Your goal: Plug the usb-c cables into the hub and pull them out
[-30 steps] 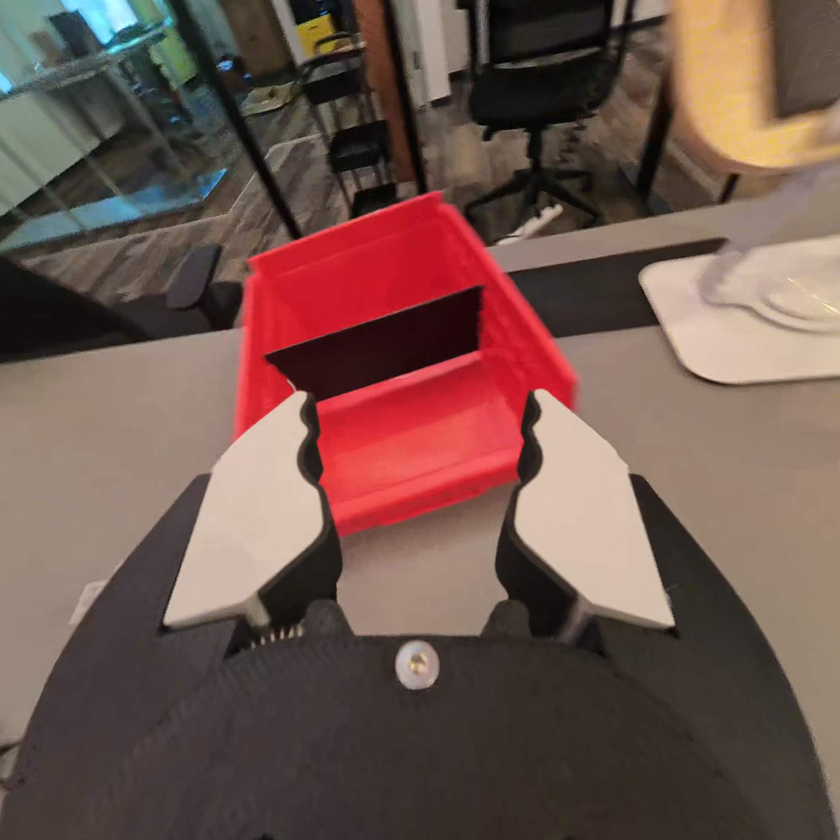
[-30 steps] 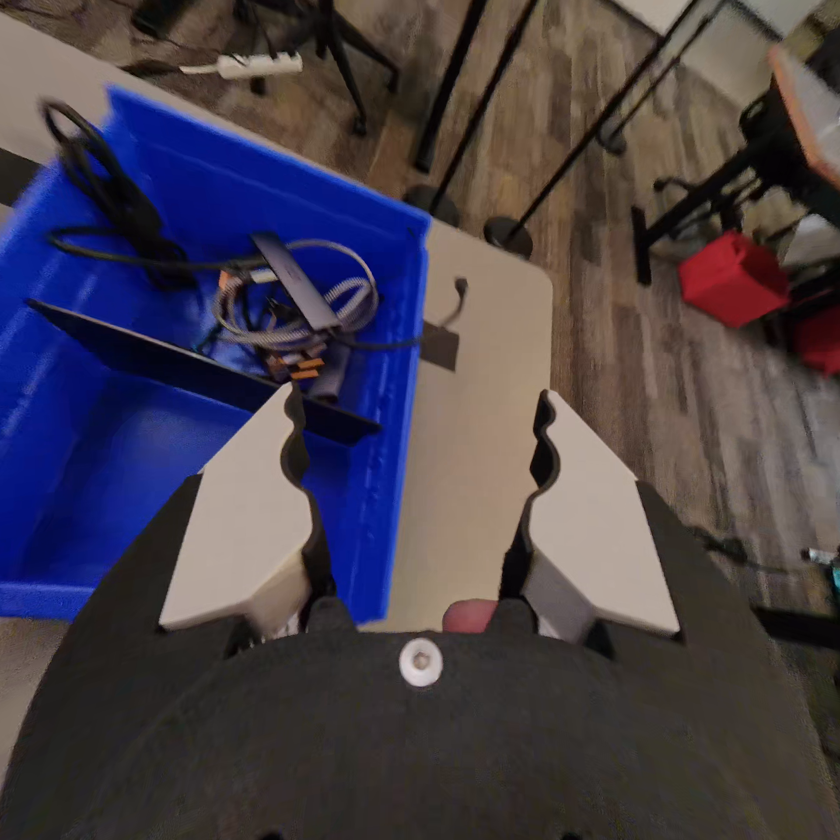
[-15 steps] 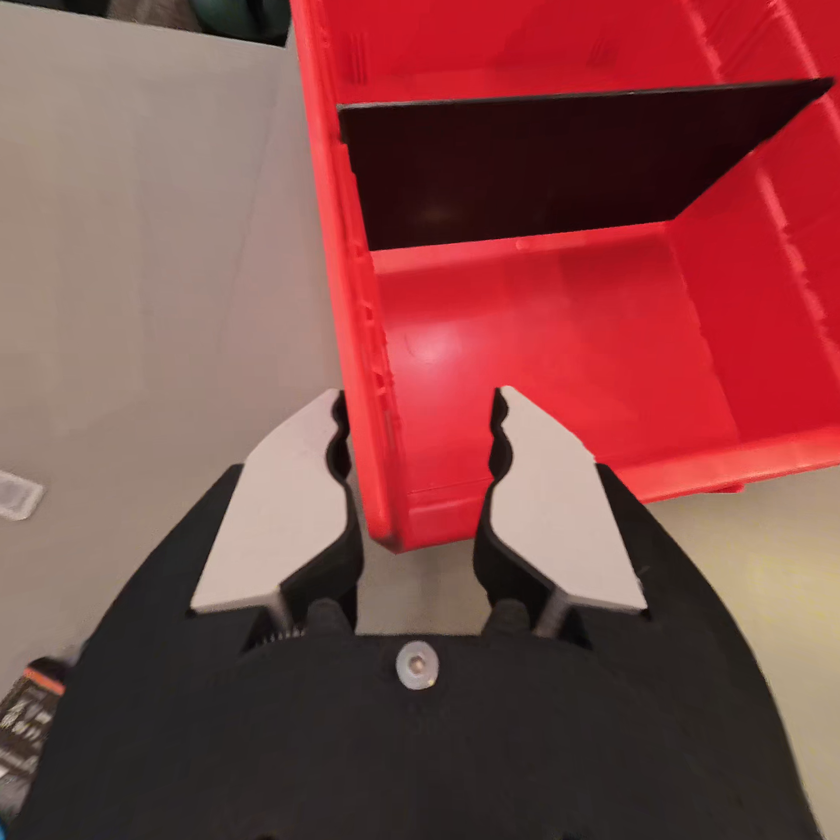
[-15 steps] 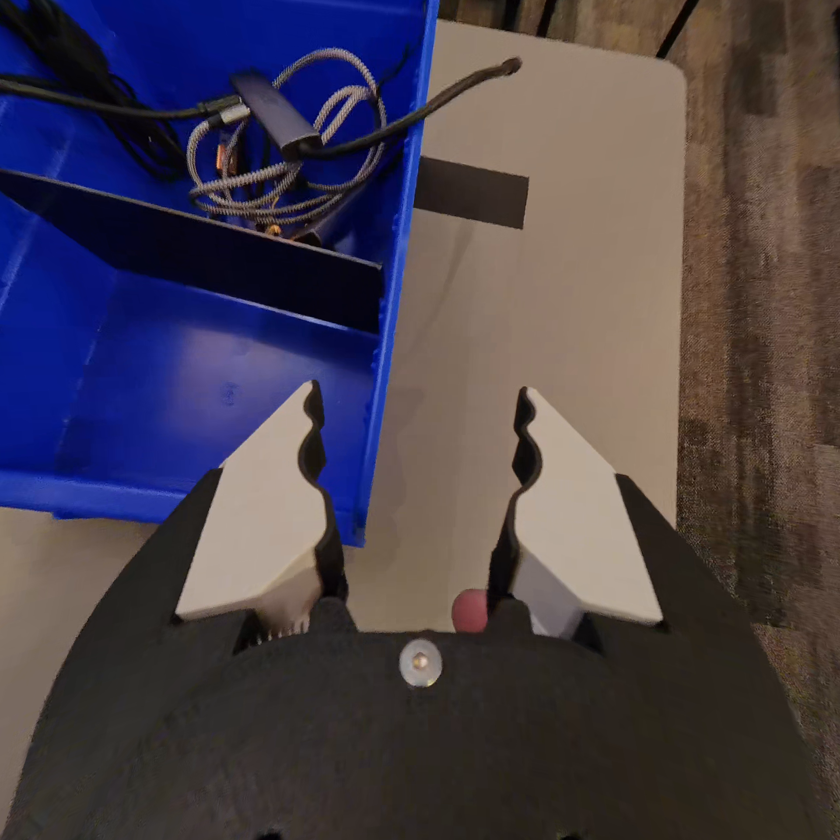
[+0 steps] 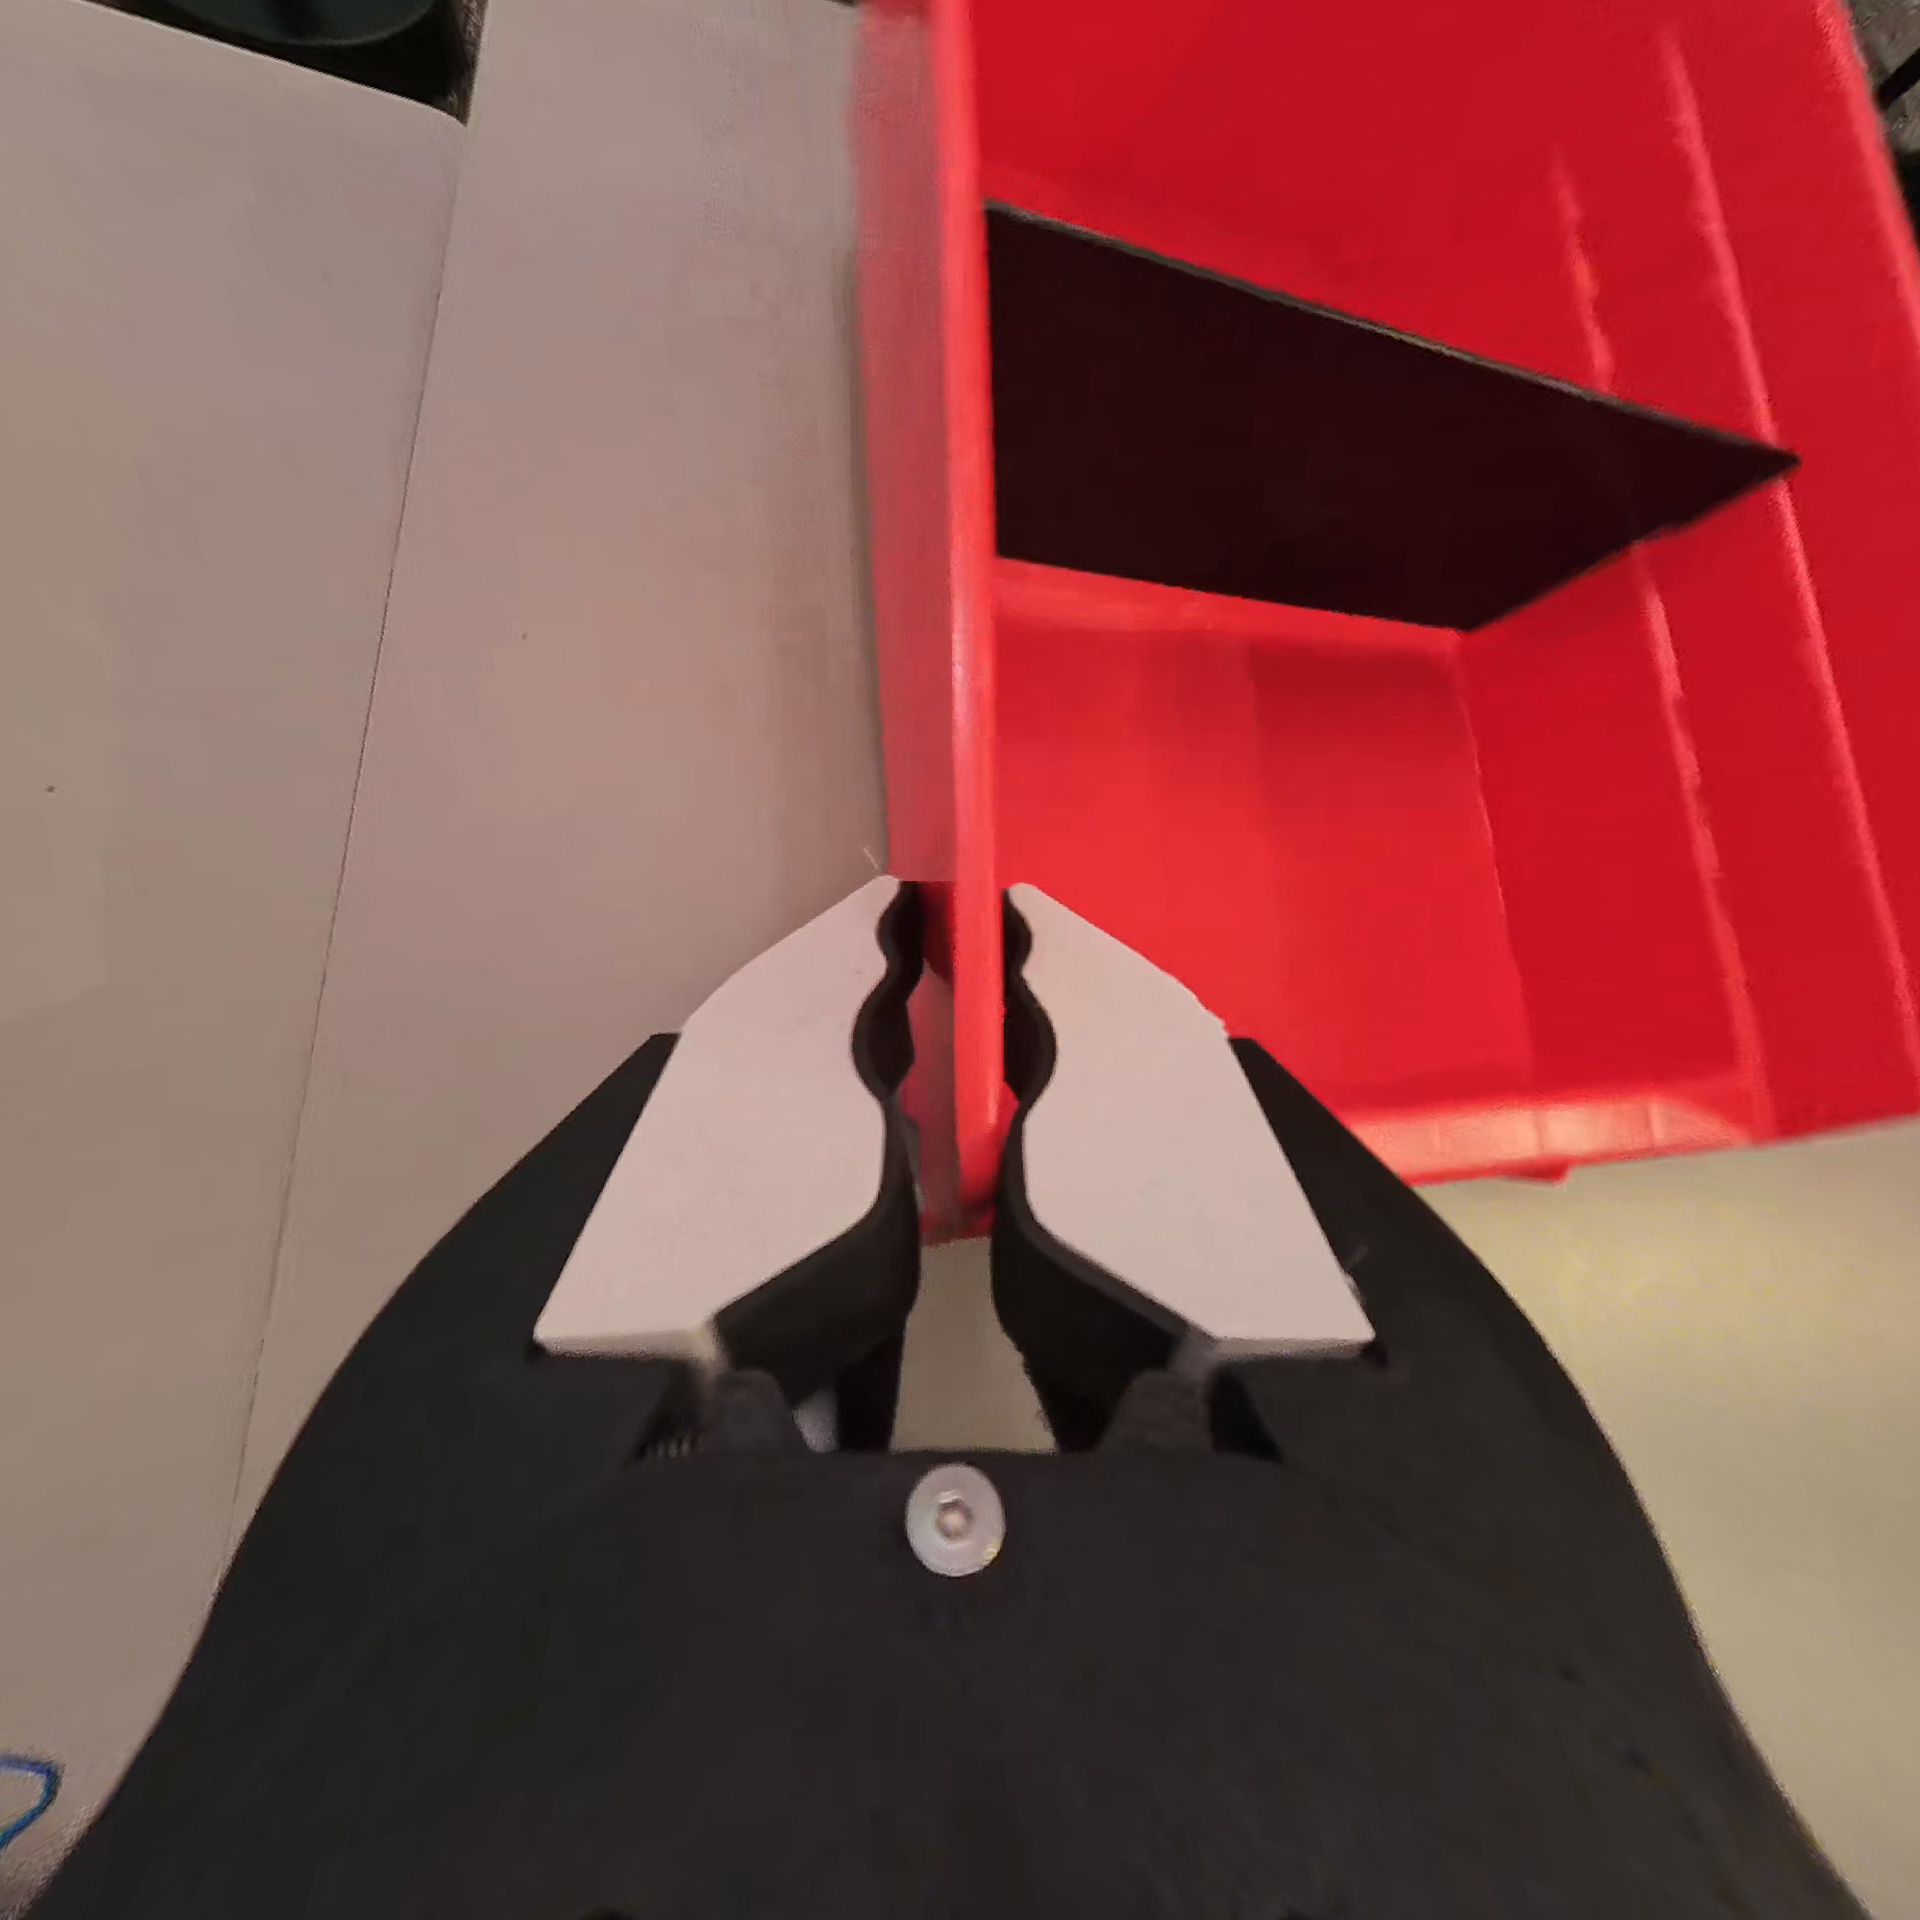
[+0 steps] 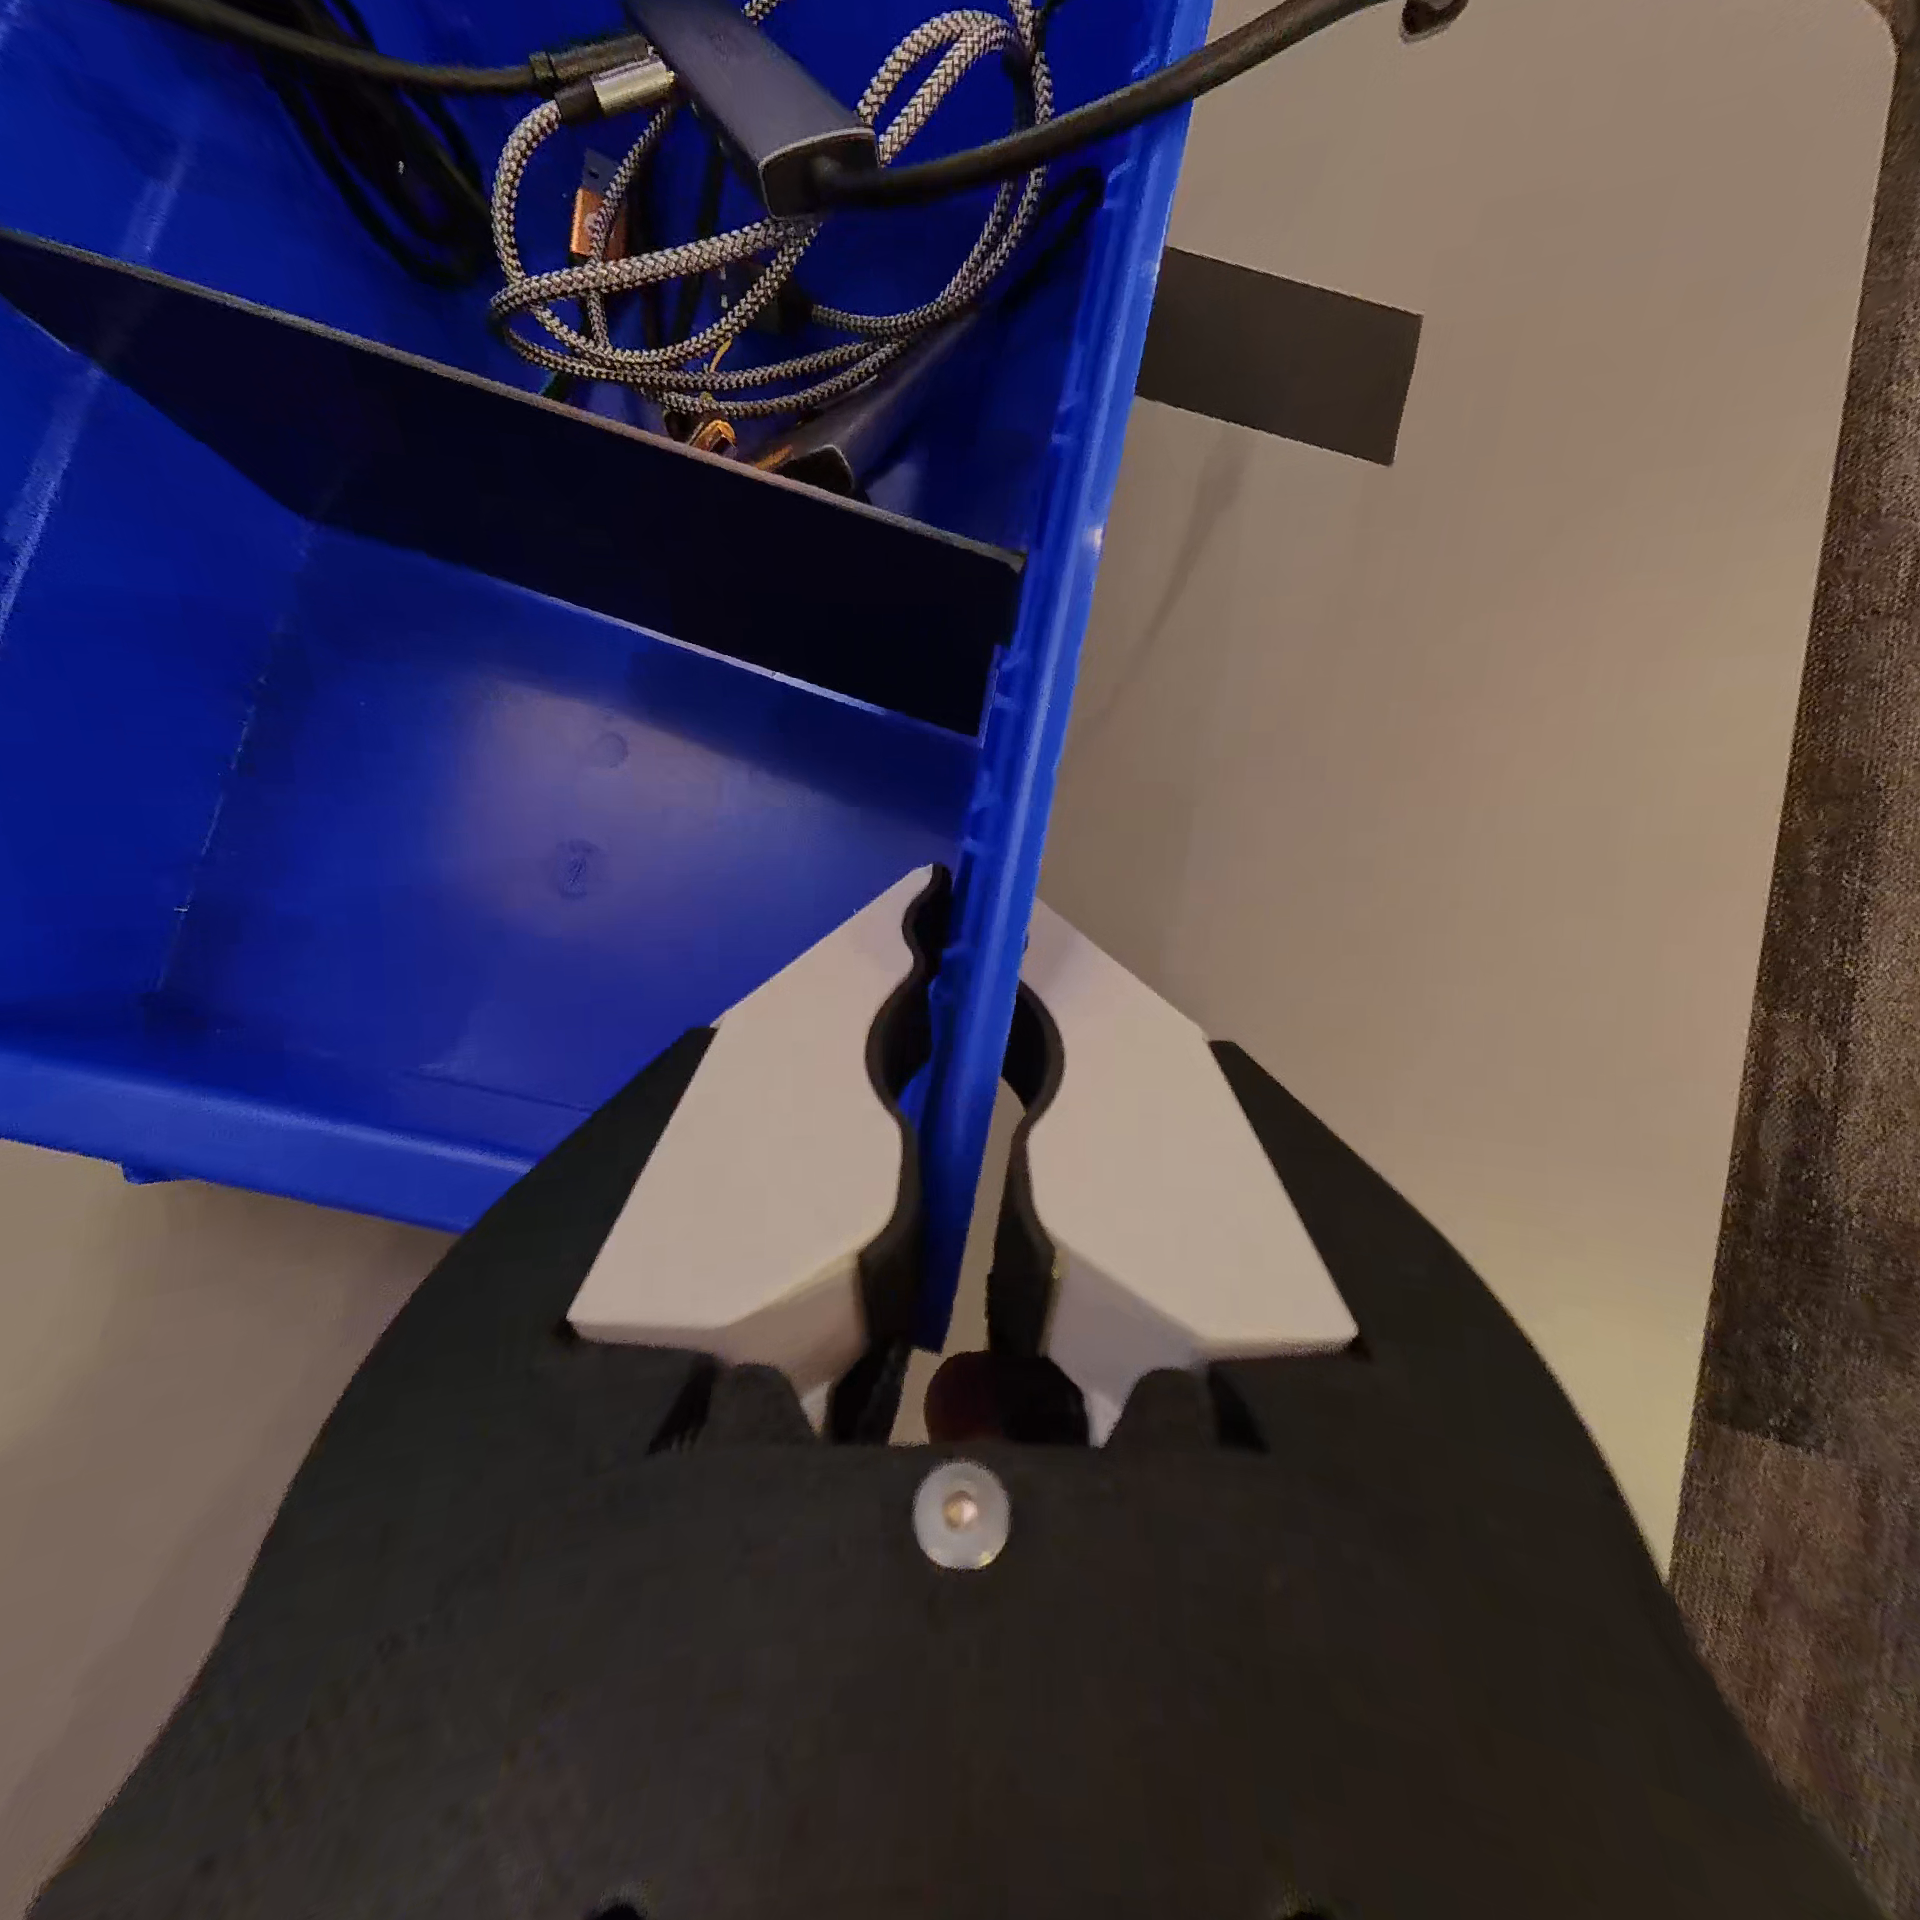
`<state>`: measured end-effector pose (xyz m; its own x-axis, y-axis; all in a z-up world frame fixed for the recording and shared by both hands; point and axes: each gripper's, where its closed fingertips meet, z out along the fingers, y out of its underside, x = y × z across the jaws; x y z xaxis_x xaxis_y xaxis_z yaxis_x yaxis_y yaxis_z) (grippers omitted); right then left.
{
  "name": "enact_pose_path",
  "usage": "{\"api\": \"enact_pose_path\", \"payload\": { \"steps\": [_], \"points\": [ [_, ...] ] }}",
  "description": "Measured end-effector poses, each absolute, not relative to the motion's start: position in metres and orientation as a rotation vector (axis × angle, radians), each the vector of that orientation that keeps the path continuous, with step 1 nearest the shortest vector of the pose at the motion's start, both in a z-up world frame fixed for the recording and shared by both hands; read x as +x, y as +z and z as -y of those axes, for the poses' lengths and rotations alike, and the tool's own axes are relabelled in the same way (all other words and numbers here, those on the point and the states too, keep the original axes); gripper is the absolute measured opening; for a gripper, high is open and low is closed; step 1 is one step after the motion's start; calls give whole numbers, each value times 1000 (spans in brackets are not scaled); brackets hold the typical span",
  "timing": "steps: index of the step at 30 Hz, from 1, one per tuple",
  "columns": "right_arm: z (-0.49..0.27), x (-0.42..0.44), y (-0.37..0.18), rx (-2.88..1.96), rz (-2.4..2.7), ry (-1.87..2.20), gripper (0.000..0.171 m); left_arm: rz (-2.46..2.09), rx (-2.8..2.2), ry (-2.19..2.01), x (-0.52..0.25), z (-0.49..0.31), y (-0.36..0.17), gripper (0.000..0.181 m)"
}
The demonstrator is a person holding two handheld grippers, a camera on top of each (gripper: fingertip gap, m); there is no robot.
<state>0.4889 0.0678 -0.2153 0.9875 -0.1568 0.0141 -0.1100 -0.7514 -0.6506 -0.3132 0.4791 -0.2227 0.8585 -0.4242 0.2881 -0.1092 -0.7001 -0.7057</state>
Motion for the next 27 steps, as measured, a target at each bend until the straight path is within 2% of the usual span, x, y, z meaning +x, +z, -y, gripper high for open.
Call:
{"api": "enact_pose_path", "payload": {
  "steps": [2, 9, 19, 27],
  "points": [
    [-65, 480, -210, -2436, -197, -70, 2, -416, -2281, -596, -310, -477, -221, 7],
    [-48, 437, -193, -2505, -147, -17, 2, -490, -2252, -597, -307, -454, -214, 6],
    [-41, 340, -183, -2567, 61, 148, 1, -329, -2169, -531, -377, -404, -175, 6],
    [-77, 229, -188, -2557, 307, 311, 1, -164, -2052, -495, -434, -368, -141, 6]
  ]
}}
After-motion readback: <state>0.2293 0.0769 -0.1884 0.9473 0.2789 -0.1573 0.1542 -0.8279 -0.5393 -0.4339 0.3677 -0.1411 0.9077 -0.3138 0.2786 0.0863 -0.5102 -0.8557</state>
